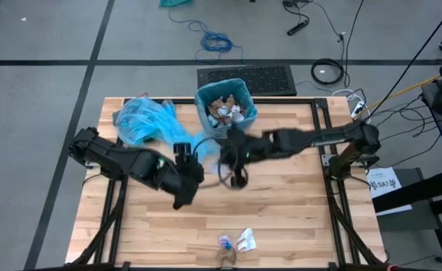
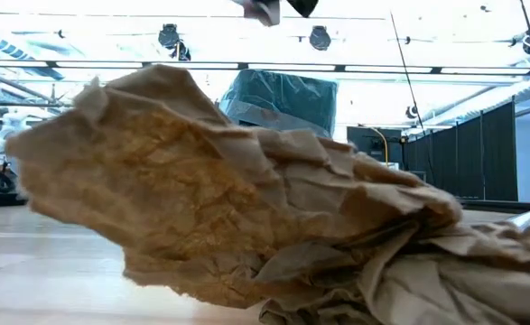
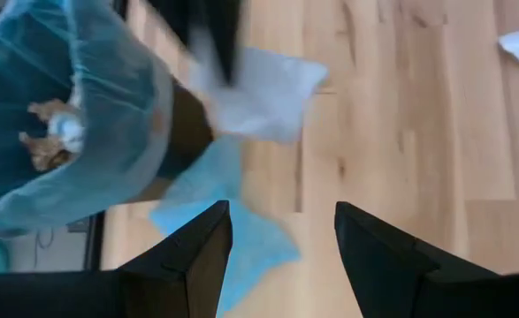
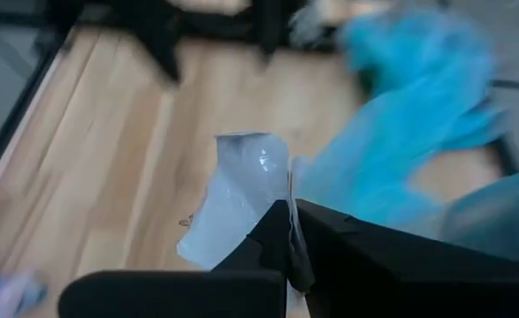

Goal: Place trash/remove bag and relplace
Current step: Put the white paper into the trash bin

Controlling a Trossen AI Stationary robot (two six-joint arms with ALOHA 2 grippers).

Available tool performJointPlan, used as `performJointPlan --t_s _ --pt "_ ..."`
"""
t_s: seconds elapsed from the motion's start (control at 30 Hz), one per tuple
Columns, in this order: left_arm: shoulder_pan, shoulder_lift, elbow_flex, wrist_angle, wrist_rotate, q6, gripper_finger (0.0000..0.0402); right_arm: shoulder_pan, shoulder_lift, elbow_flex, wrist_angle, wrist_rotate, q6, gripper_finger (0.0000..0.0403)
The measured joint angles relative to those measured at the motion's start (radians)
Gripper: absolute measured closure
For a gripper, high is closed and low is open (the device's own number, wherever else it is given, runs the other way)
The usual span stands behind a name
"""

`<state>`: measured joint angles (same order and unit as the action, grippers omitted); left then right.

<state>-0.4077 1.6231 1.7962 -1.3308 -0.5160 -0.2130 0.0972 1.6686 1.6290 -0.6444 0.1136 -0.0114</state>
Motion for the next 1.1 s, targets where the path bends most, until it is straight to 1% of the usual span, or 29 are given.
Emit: performJointPlan --t_s 0.13,0.23,0.37,0.47,0.53,0.63,0.7,0.8,0.93,1.03,1.1 --pt "0.045 -0.068 -0.015 -0.001 0.012 0.056 0.0198 -0.086 -0.011 0.072 0.005 0.04 0.023 0.0402" --pt "0.075 -0.159 -0.091 0.004 0.014 0.081 0.0198 -0.15 -0.011 0.088 0.025 0.045 0.031 0.0402" --pt "0.104 -0.318 -0.262 0.109 0.022 0.092 0.0198 -0.233 -0.011 0.089 0.09 0.044 0.075 0.0403" --pt "0.12 -0.436 -0.404 0.246 0.05 0.117 0.0198 -0.304 -0.011 0.089 0.126 0.043 0.083 0.0403" --pt "0.128 -0.502 -0.498 0.327 0.071 0.123 0.0198 -0.359 -0.011 0.089 0.153 0.046 0.124 0.0403" --pt "0.14 -0.581 -0.626 0.449 0.104 0.118 0.0198 -0.439 -0.001 0.089 0.152 0.051 0.203 0.0403" --pt "0.145 -0.619 -0.705 0.52 0.133 0.117 0.0198 -0.482 0.014 0.089 0.109 0.047 0.257 0.04" --pt "0.147 -0.664 -0.807 0.614 0.181 0.113 0.0198 -0.528 0.029 0.088 0.022 0.035 0.329 0.0379" --pt "0.147 -0.702 -0.904 0.717 0.235 0.06 0.0198 -0.557 0.029 0.088 -0.042 0.005 0.351 0.0328" --pt "0.147 -0.716 -0.947 0.786 0.249 0.05 0.0198 -0.556 0.026 0.088 -0.043 -0.016 0.352 0.0284" --pt "0.147 -0.717 -0.955 0.79 0.252 0.04 0.0198 -0.551 0.024 0.088 -0.042 -0.017 0.352 0.0258"
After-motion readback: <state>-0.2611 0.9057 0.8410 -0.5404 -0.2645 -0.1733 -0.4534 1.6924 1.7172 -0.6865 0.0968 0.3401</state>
